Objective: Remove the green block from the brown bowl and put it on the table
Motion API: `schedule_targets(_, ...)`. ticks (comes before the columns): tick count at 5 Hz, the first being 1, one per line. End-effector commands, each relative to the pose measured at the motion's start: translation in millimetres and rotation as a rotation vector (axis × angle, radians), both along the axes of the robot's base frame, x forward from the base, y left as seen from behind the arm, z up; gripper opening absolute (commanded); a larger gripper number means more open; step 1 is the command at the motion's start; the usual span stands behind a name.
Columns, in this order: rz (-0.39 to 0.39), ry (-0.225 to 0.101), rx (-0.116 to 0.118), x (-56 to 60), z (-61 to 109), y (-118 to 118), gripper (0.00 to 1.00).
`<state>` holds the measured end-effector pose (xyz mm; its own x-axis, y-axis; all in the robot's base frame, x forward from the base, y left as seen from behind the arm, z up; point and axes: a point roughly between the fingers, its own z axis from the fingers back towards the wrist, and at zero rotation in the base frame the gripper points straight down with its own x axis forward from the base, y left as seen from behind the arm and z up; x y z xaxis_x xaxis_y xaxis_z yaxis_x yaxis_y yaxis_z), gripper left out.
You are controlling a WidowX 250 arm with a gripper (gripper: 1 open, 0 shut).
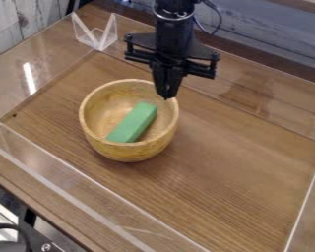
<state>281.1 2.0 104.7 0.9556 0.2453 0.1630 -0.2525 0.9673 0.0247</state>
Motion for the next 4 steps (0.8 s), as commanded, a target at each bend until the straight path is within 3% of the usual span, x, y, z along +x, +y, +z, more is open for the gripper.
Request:
schedule_targets(1, 0.02, -0.023, 0.008, 5.6, -11.2, 10, 1.0)
schedule_targets(3, 0.095, -0.006, 0.015, -6.1, -59.1, 52, 1.0)
schedule_targets(4, 0.089, 0.0, 0.013, -14.2, -61.3, 53, 1.0)
